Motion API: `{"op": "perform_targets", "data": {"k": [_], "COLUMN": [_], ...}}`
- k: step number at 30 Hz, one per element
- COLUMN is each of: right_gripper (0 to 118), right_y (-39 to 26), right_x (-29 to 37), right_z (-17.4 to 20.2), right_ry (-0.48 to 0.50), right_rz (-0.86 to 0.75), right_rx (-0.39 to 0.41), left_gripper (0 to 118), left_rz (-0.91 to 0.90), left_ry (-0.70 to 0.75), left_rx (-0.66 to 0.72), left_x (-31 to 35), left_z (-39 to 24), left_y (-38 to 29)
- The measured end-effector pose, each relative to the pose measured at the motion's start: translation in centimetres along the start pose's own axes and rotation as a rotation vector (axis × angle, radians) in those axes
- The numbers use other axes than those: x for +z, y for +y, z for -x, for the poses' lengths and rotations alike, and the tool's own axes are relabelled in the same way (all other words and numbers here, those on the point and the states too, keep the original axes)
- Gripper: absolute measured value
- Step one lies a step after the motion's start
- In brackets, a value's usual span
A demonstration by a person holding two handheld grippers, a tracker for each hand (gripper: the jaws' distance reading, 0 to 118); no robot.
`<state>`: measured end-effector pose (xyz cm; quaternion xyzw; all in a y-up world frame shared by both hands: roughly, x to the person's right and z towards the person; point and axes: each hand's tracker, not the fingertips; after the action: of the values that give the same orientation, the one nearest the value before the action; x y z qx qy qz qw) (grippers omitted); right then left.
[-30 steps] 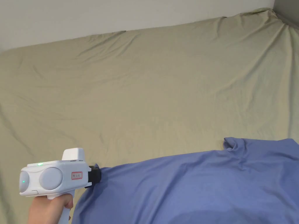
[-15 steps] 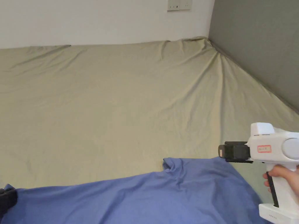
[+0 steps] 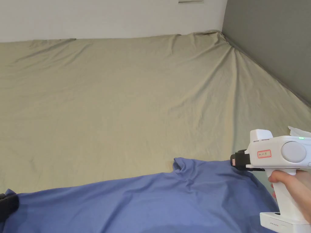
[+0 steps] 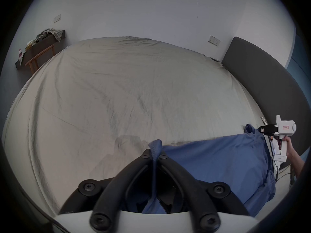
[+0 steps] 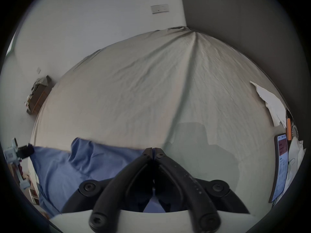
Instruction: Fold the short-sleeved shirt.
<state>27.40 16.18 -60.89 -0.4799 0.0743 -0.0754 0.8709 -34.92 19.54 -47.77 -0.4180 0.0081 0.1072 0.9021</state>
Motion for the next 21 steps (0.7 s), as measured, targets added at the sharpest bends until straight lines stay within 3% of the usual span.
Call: {"op": "perform_targets", "data": {"k": [1,8,13,17,21], "right_gripper": [2,2,2,2,2], "right_y": [-0.7,-4.0,-9.0,-14.7,-20.0], "right_x": [1.3,11.2,19.3,25.1,28.1], "right_z": [1.3,4.4,2.0,2.1,2.5], "right_ry": [-0.054,-0.058,-0.038,-0.011,-0.022], "right_rz": [-0.053,-0.239,-0.267,-0.289,-0.239], "right_rx": [0.055,0.097,0.047,-0.003,0.002], "left_gripper": [2,2,2,2,2], "left_rz": [-0.002,-0.105,-0.182,-0.197,-0.13], "left_ry": [-0.001,-0.002,-0.01,-0.016,0.012], "left_rx": [0.001,0.014,0.029,0.013,0.005], "left_x": [0.1,4.8,12.2,17.2,20.1], "left_z": [-0.1,0.3,1.4,1.0,1.4], "left_y": [0.0,0.3,-2.8,-6.1,-9.9]}}
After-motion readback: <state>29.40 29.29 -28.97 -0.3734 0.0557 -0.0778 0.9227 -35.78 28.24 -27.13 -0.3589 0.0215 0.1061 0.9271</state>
